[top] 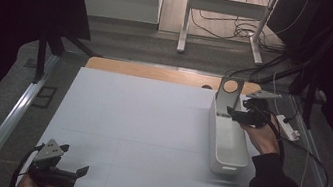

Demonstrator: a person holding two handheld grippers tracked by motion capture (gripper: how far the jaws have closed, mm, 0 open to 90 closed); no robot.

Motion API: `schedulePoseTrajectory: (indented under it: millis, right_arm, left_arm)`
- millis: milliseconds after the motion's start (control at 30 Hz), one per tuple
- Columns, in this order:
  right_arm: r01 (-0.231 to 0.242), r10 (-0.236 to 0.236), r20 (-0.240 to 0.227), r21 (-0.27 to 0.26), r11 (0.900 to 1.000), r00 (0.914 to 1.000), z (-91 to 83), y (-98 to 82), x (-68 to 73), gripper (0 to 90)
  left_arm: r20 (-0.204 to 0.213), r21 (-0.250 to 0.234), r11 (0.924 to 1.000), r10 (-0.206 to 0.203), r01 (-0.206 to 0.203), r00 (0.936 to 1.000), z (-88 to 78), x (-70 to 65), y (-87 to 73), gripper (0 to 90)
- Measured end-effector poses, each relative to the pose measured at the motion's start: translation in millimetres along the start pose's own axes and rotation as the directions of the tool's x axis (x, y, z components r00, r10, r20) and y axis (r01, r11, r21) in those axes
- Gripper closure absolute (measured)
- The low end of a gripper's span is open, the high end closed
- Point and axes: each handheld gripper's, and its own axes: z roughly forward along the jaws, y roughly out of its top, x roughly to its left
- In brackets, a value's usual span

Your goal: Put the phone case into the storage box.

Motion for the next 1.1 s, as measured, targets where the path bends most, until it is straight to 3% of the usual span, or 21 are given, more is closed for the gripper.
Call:
schedulePoseTrajectory:
  millis: [100,267,467,867,1000,1100]
  right_arm:
    - [-0.026,0.025,-0.011,-0.010,1.000,0.9996,-5.4,-3.0,3.1,29.3]
    - [0.002,-0.002,-0.011,0.003,1.000,0.9999,-9.9,-5.1,11.9,26.9]
    - [-0.016,0.016,-0.023,0.003,1.000,0.9996,-15.3,-5.6,19.3,22.4]
    - [-0.052,0.054,-0.095,0.026,0.998,0.9940,-26.5,-14.1,28.9,15.1]
    - [-0.098,0.100,-0.131,0.019,0.995,0.9864,-32.2,-17.8,31.0,11.4]
    - [-0.090,0.092,-0.131,0.023,0.996,0.9871,-34.4,-21.3,34.3,8.8]
  left_arm:
    - [0.000,0.000,1.0000,0.000,0.000,1.0000,0.0,0.1,-0.1,0.0]
    - [0.002,0.000,1.0000,0.000,0.000,1.0000,0.1,0.2,0.0,0.0]
    - [0.003,-0.004,1.0000,0.005,-0.005,1.0000,-0.4,0.1,-0.3,0.0]
    - [0.002,-0.009,0.9999,0.006,-0.006,1.0000,-1.1,-0.1,-0.6,0.0]
    - [0.003,-0.012,0.9999,0.007,-0.007,1.0000,-1.5,-0.1,-0.7,0.0]
    - [0.003,-0.012,0.9999,0.011,-0.011,0.9999,-1.9,-0.1,-0.9,0.0]
